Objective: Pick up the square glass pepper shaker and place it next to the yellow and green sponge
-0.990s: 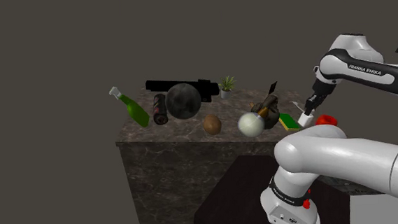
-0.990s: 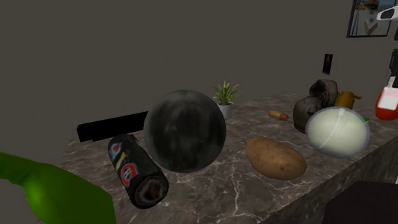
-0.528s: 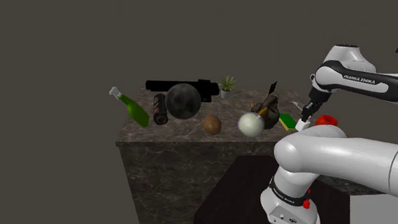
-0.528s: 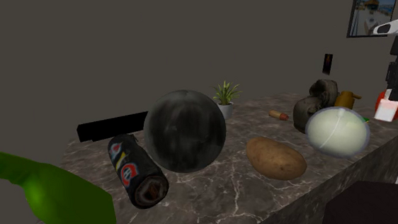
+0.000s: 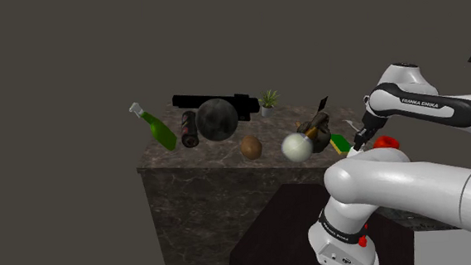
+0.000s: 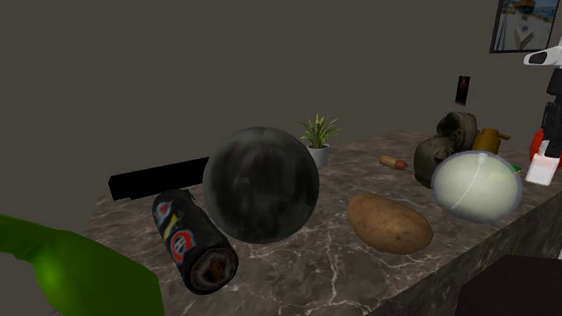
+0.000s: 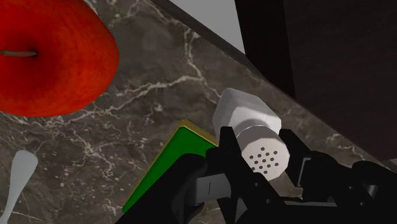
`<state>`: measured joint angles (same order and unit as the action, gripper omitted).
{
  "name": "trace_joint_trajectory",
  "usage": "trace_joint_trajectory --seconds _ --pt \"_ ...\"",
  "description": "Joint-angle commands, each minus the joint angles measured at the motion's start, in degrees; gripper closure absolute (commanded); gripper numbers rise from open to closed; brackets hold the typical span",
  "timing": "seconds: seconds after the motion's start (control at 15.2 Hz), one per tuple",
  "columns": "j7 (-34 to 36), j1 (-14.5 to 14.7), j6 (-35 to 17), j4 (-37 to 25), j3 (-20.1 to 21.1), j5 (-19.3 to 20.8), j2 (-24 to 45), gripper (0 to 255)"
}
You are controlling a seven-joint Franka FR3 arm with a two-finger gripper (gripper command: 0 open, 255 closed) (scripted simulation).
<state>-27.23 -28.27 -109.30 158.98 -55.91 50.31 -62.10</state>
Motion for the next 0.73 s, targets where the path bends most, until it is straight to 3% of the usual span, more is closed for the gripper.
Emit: trace_joint_trajectory --seconds 0.0,0.26,0.33,0.66 --pt "0.0 0.0 -0.1 0.0 -0.1 0.1 0.0 255" --pt "0.0 0.0 -0.1 0.0 -0.1 0.1 0.0 255" --pt "0.0 0.0 -0.1 0.0 -0.1 0.1 0.0 0" --pt "0.0 0.0 -0.1 0.0 -0.1 0.1 0.0 0"
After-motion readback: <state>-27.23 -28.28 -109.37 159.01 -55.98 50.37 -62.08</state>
